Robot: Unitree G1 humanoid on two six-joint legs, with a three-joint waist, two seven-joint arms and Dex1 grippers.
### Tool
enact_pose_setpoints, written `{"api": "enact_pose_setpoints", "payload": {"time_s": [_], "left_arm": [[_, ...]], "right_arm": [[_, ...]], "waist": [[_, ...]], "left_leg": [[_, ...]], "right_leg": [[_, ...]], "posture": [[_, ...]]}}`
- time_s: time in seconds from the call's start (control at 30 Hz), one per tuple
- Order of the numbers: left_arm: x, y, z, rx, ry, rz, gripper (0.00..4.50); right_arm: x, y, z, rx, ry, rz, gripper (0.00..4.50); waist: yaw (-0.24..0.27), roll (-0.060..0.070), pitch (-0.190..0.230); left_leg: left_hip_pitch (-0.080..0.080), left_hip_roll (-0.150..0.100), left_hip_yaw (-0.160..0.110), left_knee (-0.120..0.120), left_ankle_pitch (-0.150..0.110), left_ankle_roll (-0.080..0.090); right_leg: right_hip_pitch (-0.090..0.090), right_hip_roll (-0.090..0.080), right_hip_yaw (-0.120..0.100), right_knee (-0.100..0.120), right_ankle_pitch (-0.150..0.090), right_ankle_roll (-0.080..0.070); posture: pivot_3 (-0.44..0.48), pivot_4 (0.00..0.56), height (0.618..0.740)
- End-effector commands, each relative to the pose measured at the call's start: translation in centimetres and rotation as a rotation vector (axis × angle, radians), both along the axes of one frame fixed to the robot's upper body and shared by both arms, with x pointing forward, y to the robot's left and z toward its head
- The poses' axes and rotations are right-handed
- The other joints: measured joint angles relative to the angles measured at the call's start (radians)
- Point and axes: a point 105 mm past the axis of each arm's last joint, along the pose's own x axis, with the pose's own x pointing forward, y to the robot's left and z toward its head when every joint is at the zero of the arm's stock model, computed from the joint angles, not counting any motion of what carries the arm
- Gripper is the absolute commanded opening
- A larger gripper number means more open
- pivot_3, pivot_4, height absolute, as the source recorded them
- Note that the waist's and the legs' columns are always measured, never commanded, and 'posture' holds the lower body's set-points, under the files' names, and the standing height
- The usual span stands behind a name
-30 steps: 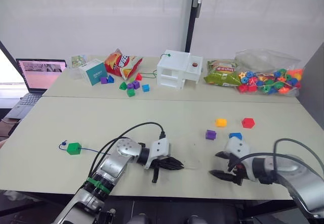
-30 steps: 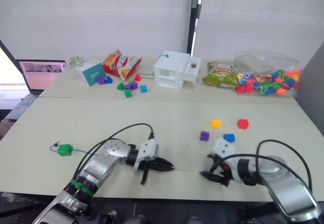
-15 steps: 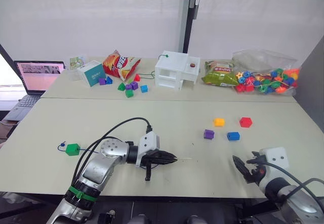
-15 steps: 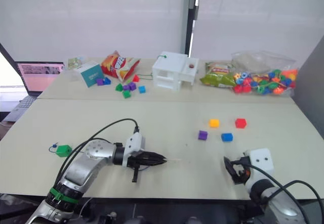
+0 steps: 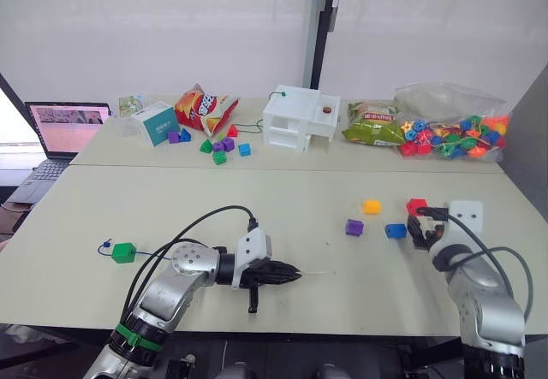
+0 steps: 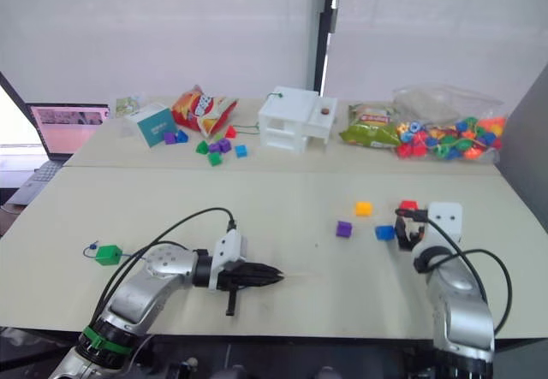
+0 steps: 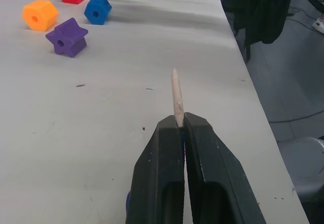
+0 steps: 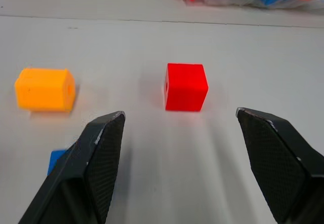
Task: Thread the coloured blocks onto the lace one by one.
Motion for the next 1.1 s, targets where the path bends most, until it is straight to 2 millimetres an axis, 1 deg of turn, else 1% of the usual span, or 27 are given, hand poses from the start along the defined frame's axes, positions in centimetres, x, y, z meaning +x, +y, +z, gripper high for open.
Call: {"api": "enact_pose_setpoints", "payload": {"time_s": [0.03,0.13,0.27,0.4,0.57,0.63,0.7,0.77,0.8,0.97,1.1], "left_arm": [[-0.3,-0.3,1.0,-0.031,-0.029,-0.003,0.00],[-0.4,-0.4,1.0,-0.034,-0.028,0.004,0.00],[-0.3,-0.5,1.0,-0.034,-0.030,0.008,0.00],[-0.3,-0.5,1.0,-0.035,-0.030,0.010,0.00],[-0.2,-0.6,1.1,-0.035,-0.031,0.012,0.00],[-0.2,-0.7,1.1,-0.035,-0.032,0.011,0.00],[-0.2,-0.8,1.1,-0.037,-0.033,0.010,0.00],[-0.2,-0.8,1.1,-0.038,-0.031,0.009,0.00],[-0.3,-0.9,1.1,-0.038,-0.029,0.008,0.00],[-0.2,-0.9,1.0,-0.034,-0.026,0.006,0.00],[-0.1,-1.0,1.0,-0.032,-0.028,0.000,0.00]], "right_arm": [[1.5,-1.1,1.4,-0.029,-0.031,-0.042,3.71],[3.0,-1.5,1.8,-0.032,-0.015,-0.038,3.71],[4.4,-2.0,1.9,-0.031,0.030,-0.033,3.71],[5.6,-1.8,2.0,-0.019,0.054,0.002,3.71],[6.3,-1.9,1.0,-0.010,0.099,0.003,3.71],[6.4,-2.3,0.6,0.004,0.116,-0.023,3.71],[6.5,-2.9,0.5,0.013,0.115,-0.049,3.71],[6.7,-2.8,1.0,0.013,0.093,-0.040,3.15],[6.8,-2.6,1.3,0.013,0.082,-0.026,2.95],[6.9,-2.0,2.0,0.010,0.046,0.004,1.22],[6.4,-1.9,2.8,0.002,0.013,0.013,1.19]], "waist": [[0.000,0.000,0.000],[-0.002,0.000,0.000],[-0.004,0.000,0.000],[-0.008,0.000,0.000],[-0.012,0.000,0.000],[-0.012,0.000,0.000],[-0.013,0.000,0.000],[-0.014,0.000,0.000],[-0.014,0.000,0.000],[-0.015,0.000,0.000],[-0.014,0.000,0.000]], "left_leg": [[0.000,0.000,0.000,0.000,0.000,0.000],[0.000,0.000,0.000,-0.001,0.000,0.000],[0.000,0.000,0.000,-0.001,0.000,0.000],[0.000,0.000,0.000,-0.001,0.000,0.000],[0.000,0.000,0.000,-0.001,0.000,0.000],[-0.001,0.000,0.000,-0.001,0.000,0.000],[-0.001,0.000,0.000,-0.001,0.000,0.000],[-0.001,0.000,0.000,-0.001,0.000,0.000],[-0.001,0.000,0.000,-0.002,0.000,0.000],[-0.001,0.000,0.000,-0.002,0.000,0.000],[-0.001,0.000,0.000,-0.002,0.000,0.000]], "right_leg": [[0.000,0.000,0.000,0.000,0.000,0.000],[0.000,0.000,0.000,0.000,0.000,0.000],[0.000,0.000,0.000,0.000,0.000,0.000],[0.000,0.000,0.000,0.000,0.000,0.000],[0.000,0.000,0.000,-0.001,0.000,0.000],[0.000,-0.001,0.000,-0.001,0.000,0.000],[0.000,-0.001,0.000,-0.001,0.000,0.000],[-0.001,-0.001,0.000,-0.001,0.000,0.000],[-0.001,-0.001,0.000,-0.001,0.000,0.000],[-0.001,-0.001,0.000,-0.001,0.000,0.000],[-0.001,-0.001,0.000,-0.001,0.000,0.000]], "posture": [[0.000,0.150,0.740],[0.000,0.150,0.740],[0.000,0.150,0.740],[0.000,0.150,0.740],[0.000,0.150,0.740],[0.000,0.150,0.740],[0.000,0.150,0.740],[0.000,0.150,0.740],[0.000,0.150,0.740],[0.000,0.150,0.740],[0.000,0.150,0.740]]}}
